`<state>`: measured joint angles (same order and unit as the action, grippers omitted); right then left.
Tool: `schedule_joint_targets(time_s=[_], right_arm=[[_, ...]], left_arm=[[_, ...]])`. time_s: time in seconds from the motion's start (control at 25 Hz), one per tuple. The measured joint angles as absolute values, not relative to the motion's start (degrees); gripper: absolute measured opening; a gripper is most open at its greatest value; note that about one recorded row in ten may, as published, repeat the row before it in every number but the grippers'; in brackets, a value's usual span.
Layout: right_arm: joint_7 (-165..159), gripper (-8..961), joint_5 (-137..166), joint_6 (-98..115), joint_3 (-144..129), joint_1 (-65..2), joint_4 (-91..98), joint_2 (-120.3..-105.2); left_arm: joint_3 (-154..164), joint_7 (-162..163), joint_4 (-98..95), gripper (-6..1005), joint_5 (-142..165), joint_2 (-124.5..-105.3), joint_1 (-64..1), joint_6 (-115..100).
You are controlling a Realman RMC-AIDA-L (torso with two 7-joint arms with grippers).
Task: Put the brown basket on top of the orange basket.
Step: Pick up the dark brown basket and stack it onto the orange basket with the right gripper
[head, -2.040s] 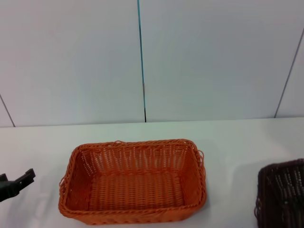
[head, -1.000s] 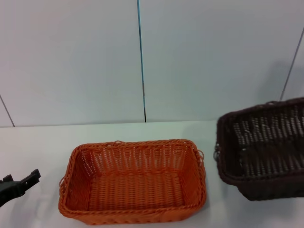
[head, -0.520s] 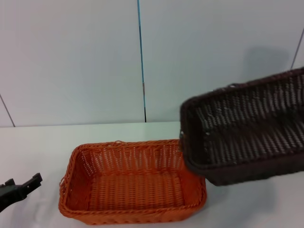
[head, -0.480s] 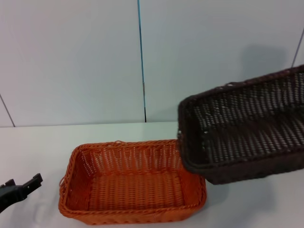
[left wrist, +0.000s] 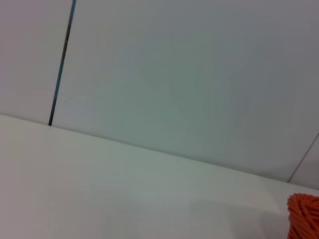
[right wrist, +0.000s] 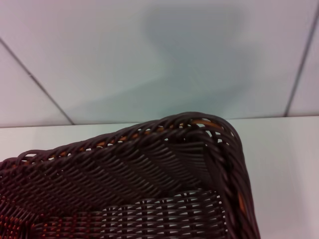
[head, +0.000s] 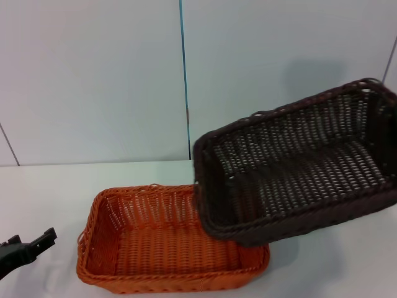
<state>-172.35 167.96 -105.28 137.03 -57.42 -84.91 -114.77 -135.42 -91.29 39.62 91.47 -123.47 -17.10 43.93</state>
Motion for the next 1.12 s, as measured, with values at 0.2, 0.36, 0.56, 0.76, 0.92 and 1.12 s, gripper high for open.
schedule_joint_targets(time_s=[0.2, 0.36, 0.56, 0.76, 0.92, 1.12], right_arm=[[-172.36, 142, 167.95, -102.23, 134.4, -58.85, -83.46, -117.76], [-172.4, 142, 167.95, -100.02, 132.58, -59.5, -81.18, -119.1], [-172.45, 141, 167.93, -97.29, 131.5, -60.01, -78.17, -120.05], [-172.51, 141, 167.16, -93.6, 131.2, -60.13, -74.3, -120.42], [-172.53, 141, 161.57, -87.77, 129.58, -60.53, -69.31, -120.65], [-172.6, 142, 159.67, -83.58, 127.93, -61.32, -65.04, -120.53]], left_arm=[[-135.0, -91.21, 39.67, 905, 91.61, -123.45, -17.23, 43.95], [-134.87, -91.21, 39.71, 905, 91.65, -123.38, -17.3, 43.95], [-134.79, -91.24, 39.99, 905, 91.73, -123.37, -17.25, 43.95], [-134.72, -91.22, 40.26, 905, 91.86, -122.92, -17.08, 43.95], [-134.66, -91.18, 40.27, 905, 91.87, -122.51, -17.23, 43.99], [-134.65, -91.11, 40.34, 905, 92.39, -122.01, -17.63, 44.03]])
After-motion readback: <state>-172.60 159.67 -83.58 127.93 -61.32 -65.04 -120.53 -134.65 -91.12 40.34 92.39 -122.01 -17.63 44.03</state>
